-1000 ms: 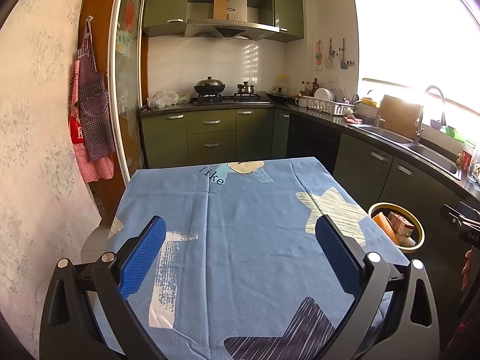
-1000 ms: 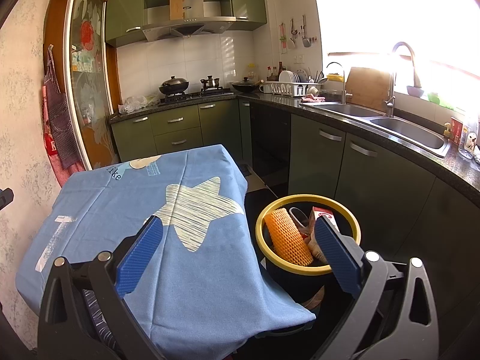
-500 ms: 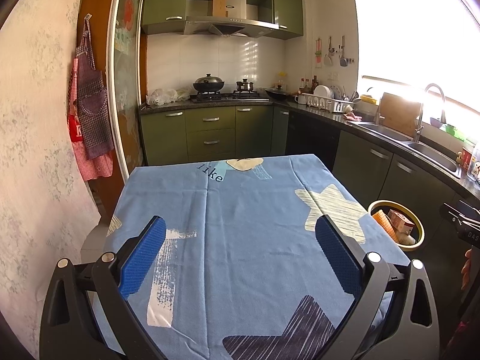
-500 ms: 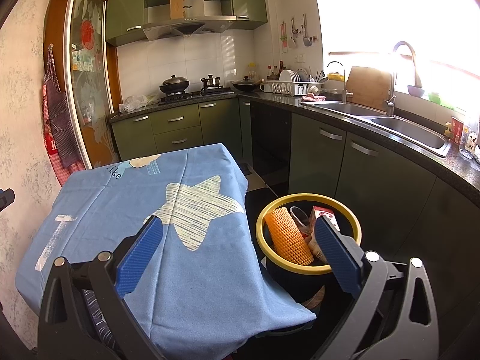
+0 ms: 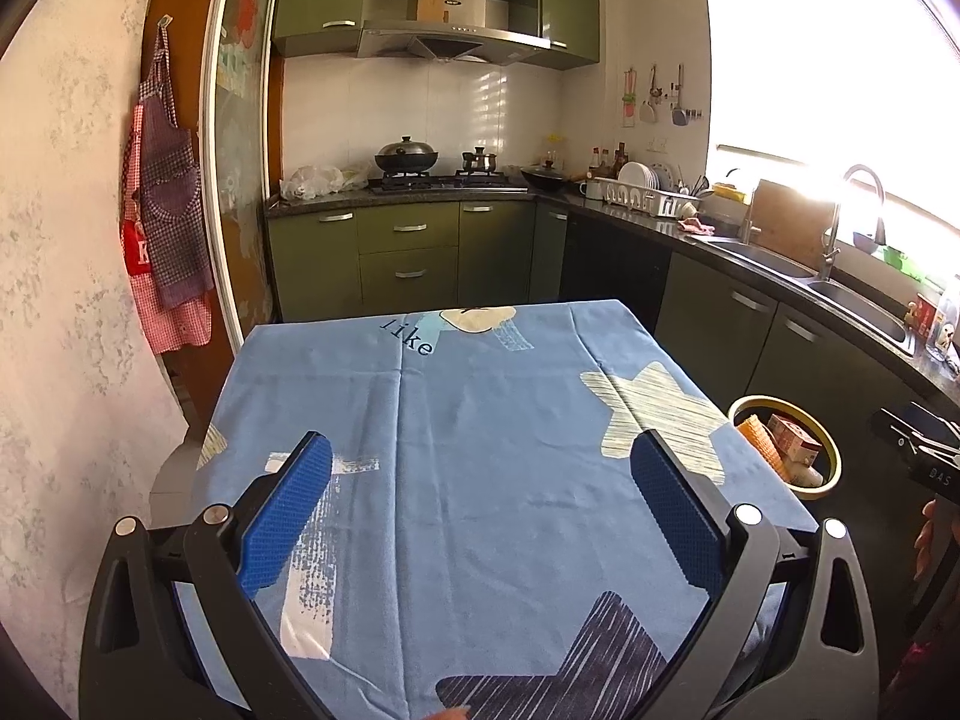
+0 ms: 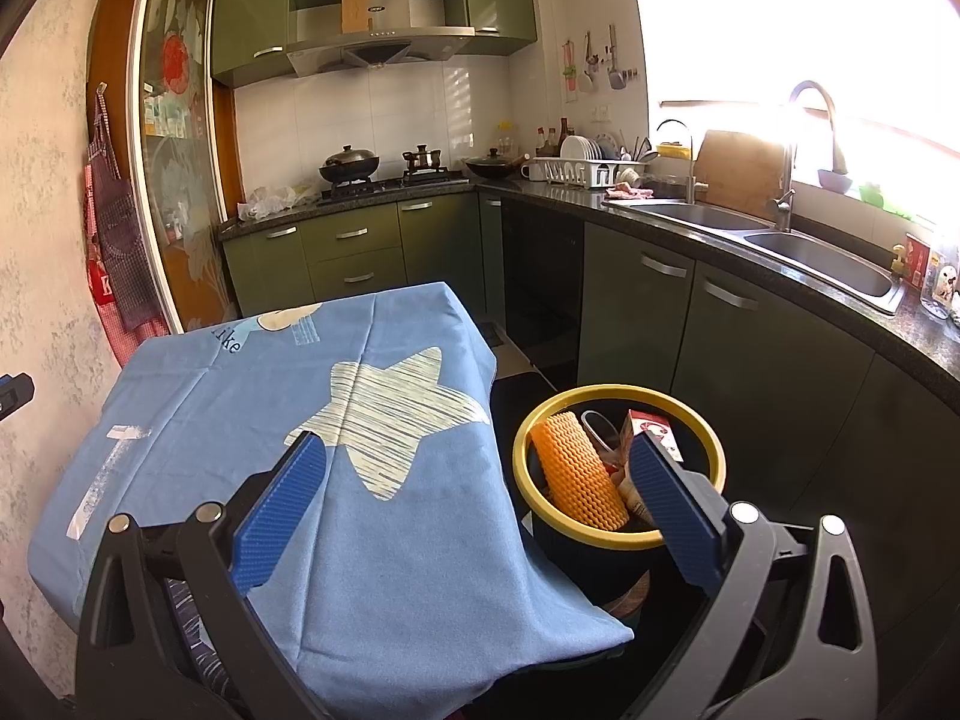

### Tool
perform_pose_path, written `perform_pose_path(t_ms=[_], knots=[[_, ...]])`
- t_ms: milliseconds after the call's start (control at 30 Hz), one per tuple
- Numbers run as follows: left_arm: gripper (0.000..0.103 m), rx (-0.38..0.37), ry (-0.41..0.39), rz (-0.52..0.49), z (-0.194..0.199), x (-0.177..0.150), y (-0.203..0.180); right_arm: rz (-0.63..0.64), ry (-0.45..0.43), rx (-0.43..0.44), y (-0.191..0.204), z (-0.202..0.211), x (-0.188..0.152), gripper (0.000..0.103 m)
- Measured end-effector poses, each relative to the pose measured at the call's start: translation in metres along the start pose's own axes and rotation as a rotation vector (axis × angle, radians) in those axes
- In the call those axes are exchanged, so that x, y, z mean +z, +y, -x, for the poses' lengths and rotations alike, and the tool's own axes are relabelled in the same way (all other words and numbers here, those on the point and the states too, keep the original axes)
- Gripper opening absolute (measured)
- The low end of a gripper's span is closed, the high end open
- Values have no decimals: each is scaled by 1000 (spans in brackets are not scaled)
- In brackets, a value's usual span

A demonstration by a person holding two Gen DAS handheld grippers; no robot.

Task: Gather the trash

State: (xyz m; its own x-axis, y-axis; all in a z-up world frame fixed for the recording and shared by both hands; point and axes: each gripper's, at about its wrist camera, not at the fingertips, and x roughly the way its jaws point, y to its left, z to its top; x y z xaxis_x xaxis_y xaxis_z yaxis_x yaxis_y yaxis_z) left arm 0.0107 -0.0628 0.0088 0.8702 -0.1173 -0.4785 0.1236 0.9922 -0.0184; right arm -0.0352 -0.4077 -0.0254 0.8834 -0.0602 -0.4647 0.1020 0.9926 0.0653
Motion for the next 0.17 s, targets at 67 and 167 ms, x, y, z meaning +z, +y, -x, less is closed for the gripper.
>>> perform_pose_path(t_ms=[67, 167], knots=[[98, 7, 16, -5, -12, 4, 3, 12, 8, 11, 3, -7, 1, 96], [98, 17, 66, 3, -45, 11, 14, 39, 48, 88, 12, -29, 11, 96]])
